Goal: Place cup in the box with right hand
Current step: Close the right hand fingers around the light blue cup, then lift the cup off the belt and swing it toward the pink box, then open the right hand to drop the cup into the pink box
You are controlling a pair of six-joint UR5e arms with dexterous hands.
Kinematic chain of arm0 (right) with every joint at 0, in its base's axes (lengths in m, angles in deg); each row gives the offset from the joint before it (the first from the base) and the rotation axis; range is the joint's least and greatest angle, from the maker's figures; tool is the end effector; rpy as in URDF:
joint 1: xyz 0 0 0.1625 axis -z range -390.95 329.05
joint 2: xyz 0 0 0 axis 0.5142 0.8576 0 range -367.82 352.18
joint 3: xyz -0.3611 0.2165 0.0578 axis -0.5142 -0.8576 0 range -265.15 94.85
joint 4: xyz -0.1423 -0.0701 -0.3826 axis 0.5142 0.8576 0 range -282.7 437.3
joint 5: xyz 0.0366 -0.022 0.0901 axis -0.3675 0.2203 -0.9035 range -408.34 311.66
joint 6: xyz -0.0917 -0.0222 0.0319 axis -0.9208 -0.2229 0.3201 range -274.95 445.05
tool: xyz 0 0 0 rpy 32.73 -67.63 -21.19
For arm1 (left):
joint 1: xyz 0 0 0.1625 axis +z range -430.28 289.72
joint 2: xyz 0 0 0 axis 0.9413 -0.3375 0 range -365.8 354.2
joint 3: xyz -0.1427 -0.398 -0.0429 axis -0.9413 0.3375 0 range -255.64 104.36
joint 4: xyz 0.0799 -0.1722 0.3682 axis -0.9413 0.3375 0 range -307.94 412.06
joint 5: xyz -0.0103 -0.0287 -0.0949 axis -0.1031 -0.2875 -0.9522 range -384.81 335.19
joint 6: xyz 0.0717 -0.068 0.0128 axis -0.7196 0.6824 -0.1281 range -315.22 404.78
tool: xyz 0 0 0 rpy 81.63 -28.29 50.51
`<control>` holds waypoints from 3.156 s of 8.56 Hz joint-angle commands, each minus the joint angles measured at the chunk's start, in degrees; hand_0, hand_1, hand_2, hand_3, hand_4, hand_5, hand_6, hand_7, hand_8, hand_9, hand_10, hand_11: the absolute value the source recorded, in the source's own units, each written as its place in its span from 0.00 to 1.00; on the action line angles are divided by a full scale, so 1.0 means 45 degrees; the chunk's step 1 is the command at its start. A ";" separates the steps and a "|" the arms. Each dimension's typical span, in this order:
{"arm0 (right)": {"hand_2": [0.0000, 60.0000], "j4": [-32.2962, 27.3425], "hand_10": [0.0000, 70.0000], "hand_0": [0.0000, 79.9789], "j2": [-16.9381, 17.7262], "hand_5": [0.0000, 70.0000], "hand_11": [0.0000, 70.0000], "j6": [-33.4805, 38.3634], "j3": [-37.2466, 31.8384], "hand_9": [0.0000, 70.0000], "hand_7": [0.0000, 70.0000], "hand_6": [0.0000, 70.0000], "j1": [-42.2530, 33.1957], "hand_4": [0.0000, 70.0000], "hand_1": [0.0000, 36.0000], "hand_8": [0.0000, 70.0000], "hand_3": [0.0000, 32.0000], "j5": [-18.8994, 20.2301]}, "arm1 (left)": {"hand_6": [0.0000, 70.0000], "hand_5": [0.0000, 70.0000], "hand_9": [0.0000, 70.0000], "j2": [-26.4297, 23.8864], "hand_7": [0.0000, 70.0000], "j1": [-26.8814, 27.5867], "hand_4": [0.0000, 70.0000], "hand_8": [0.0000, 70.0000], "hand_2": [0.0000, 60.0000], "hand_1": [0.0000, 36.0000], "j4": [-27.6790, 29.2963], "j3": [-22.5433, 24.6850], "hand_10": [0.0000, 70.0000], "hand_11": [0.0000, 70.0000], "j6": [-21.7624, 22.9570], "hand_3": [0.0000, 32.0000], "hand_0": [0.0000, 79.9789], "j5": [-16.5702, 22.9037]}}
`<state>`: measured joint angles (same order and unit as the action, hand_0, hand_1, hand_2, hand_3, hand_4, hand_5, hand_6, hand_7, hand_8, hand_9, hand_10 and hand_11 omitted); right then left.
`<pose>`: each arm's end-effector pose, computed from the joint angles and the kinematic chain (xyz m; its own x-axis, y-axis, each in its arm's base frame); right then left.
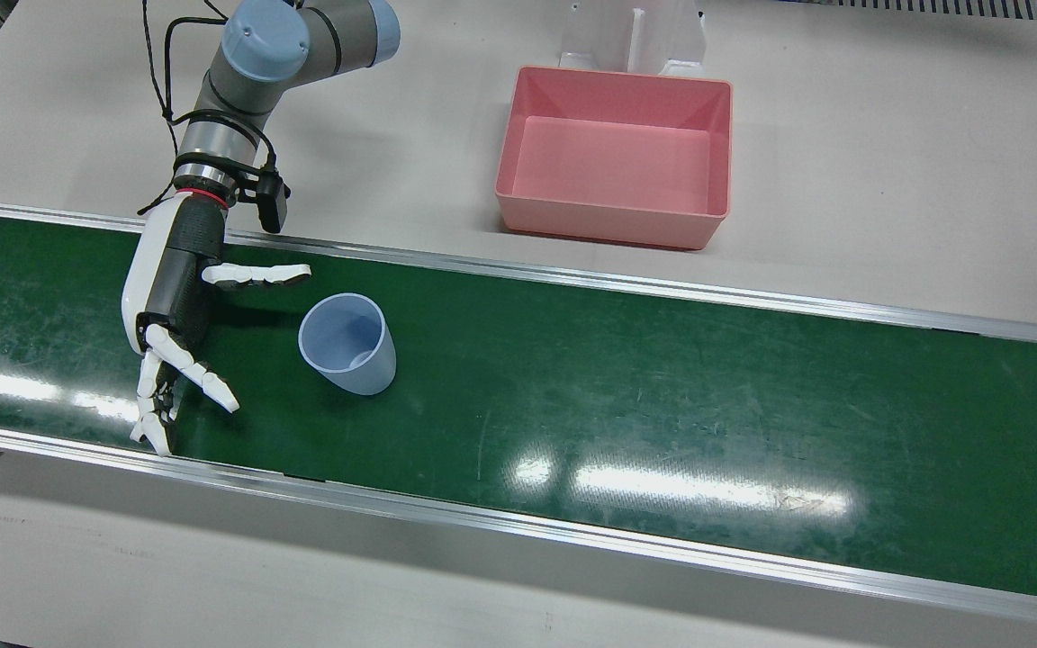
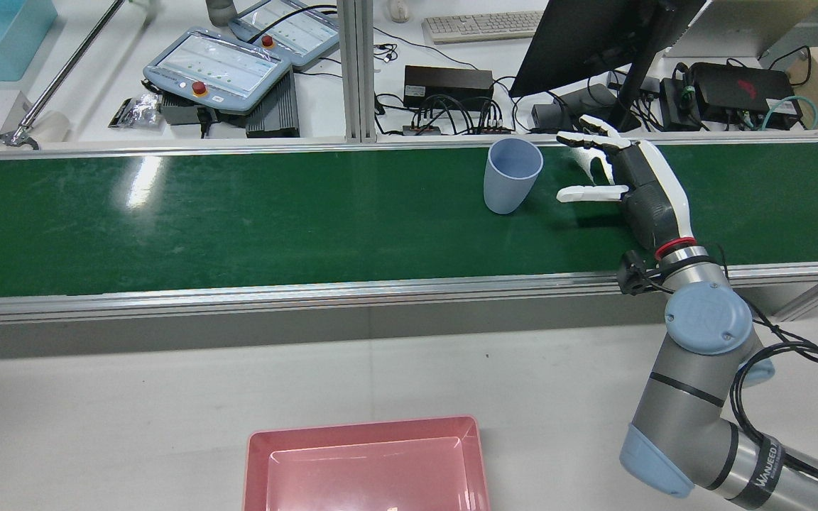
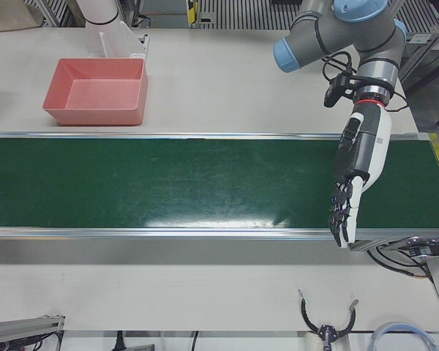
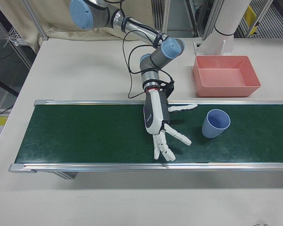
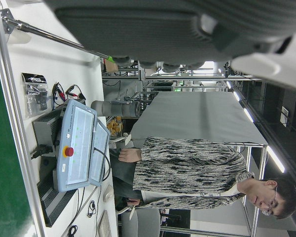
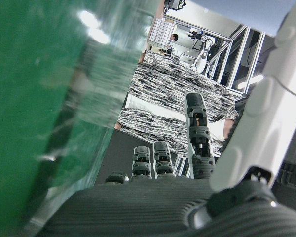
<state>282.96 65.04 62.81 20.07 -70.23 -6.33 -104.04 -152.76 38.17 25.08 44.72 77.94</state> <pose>-0.2823 -0.4988 0.4500 -0.9551 0.0192 0.2957 -0.2930 0.0876 -0.9521 -0.0401 -0.5475 0.5463 -0.9383 -0.3453 -0.0206 -0.0106 0.0881 -0.9961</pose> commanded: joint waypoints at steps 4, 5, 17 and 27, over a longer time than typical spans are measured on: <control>0.05 0.0001 0.00 0.62 -0.0078 0.06 0.02 0.0000 -0.0044 0.21 0.30 0.07 0.0038 0.37 0.28 0.10 0.00 -0.0077 | 0.00 0.00 0.00 -0.0004 0.00 -0.0011 0.00 0.00 0.00 0.00 0.0000 0.0000 0.00 0.00 -0.0007 0.00 0.00 0.0000; 0.10 0.0078 0.01 0.62 -0.0078 0.06 0.04 0.0000 -0.0044 0.22 0.32 0.08 0.0038 0.37 0.30 0.11 0.00 -0.0117 | 0.00 0.00 0.00 -0.0004 0.00 0.0008 0.00 0.00 0.00 0.00 0.0000 0.0000 0.00 0.00 -0.0007 0.00 0.00 0.0000; 0.15 0.0333 0.63 0.65 0.0293 0.18 0.90 -0.6146 0.7650 1.00 1.00 0.43 0.4732 0.37 0.31 0.71 0.00 -0.1166 | 0.00 0.00 0.00 -0.0004 0.00 0.0008 0.00 0.00 0.00 0.00 0.0020 0.0000 0.00 0.00 -0.0007 0.00 0.00 0.0000; 0.13 -0.4804 0.00 0.62 0.0332 0.06 0.00 -0.8261 0.4507 0.12 0.13 0.04 0.7323 0.25 0.35 0.06 0.00 -0.1660 | 0.00 0.00 0.00 -0.0004 0.00 -0.0011 0.00 0.00 0.00 0.00 0.0000 0.0000 0.00 0.00 -0.0007 0.00 0.00 0.0000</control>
<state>263.51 66.14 25.73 41.53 -37.56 -13.77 -104.06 -152.76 38.17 25.08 44.69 77.94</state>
